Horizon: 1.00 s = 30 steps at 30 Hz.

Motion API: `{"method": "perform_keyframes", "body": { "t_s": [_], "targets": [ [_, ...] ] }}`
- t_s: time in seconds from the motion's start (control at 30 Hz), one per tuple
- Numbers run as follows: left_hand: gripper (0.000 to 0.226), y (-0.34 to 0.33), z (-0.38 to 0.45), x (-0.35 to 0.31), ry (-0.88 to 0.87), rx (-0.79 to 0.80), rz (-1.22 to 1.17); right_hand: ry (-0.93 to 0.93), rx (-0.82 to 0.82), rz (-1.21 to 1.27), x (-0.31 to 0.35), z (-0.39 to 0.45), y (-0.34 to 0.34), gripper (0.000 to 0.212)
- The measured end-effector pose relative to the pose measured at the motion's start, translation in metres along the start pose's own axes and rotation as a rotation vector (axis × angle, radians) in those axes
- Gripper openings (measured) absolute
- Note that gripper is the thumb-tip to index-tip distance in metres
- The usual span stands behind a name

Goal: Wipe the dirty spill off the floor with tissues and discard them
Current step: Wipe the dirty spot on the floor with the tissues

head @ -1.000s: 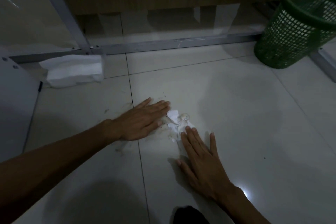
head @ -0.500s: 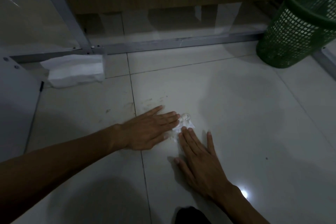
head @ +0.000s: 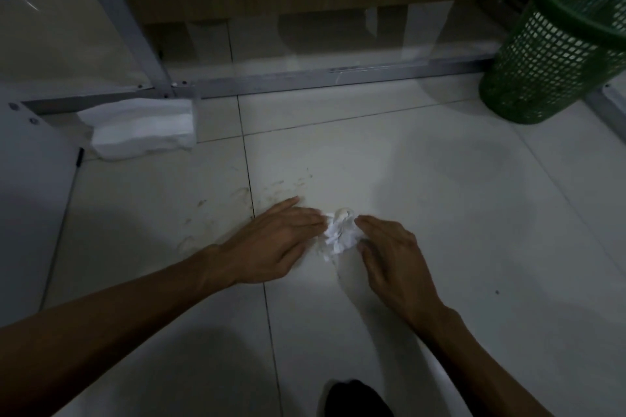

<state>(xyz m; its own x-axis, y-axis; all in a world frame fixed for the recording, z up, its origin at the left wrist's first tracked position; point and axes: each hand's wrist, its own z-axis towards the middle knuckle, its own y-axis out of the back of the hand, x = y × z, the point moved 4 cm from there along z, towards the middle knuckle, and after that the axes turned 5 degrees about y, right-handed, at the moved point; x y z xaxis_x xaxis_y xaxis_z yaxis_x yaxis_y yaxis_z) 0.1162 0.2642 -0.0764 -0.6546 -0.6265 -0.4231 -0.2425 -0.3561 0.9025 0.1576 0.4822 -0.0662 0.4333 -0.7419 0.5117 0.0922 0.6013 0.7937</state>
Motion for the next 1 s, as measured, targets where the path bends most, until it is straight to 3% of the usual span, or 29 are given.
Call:
{"method": "perform_keyframes", "body": {
  "t_s": [0.1, 0.23, 0.4, 0.53, 1.0],
  "targets": [
    [0.048, -0.003, 0.000, -0.006, -0.052, 0.018, 0.001, 0.148, 0.092, 0.016, -0.002, 0.018, -0.004, 0.026],
    [0.052, -0.004, 0.000, -0.009, -0.101, 0.019, 0.006, 0.176, 0.313, -0.072, -0.013, 0.017, -0.022, 0.047],
    [0.052, -0.007, -0.005, -0.007, -0.153, 0.039, 0.033, 0.318, 0.412, -0.199, -0.023, 0.004, -0.031, 0.062],
    [0.051, -0.005, -0.009, -0.012, -0.212, 0.029, 0.067, 0.374, 0.493, -0.211, -0.028, -0.003, -0.027, 0.062],
    [0.049, -0.038, -0.037, -0.052, -0.103, -0.041, 0.229, 0.386, 0.508, -0.115, -0.021, -0.025, -0.017, 0.057]
  ]
}}
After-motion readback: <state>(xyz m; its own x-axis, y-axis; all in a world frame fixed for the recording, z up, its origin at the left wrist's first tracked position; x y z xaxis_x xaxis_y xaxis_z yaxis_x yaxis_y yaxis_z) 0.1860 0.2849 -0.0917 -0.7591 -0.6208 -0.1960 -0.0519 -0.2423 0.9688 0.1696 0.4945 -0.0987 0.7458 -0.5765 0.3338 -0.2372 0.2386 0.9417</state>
